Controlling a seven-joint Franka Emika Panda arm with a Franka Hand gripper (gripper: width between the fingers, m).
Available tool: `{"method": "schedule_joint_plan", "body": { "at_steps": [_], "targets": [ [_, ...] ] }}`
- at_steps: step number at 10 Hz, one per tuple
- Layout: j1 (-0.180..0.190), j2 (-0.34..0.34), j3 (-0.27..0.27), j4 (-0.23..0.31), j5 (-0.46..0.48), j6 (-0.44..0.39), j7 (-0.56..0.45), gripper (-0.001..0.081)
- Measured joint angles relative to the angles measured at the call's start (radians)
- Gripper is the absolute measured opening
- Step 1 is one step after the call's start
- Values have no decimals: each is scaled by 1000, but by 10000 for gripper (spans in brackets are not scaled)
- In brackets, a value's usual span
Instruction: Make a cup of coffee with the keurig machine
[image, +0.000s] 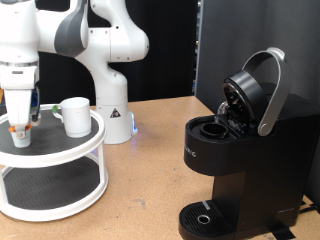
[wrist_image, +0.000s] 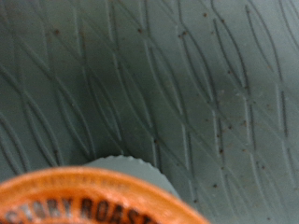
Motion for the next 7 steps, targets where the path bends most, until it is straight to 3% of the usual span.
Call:
{"method": "schedule_joint_plan", "body": {
  "at_steps": [4, 6, 7],
  "targets": [
    [0, 30, -6, -3, 0, 24, 2, 808],
    [0, 34, -7, -3, 0, 30, 2, 544],
    [0, 34, -7, -3, 0, 31, 2, 544]
  ]
}}
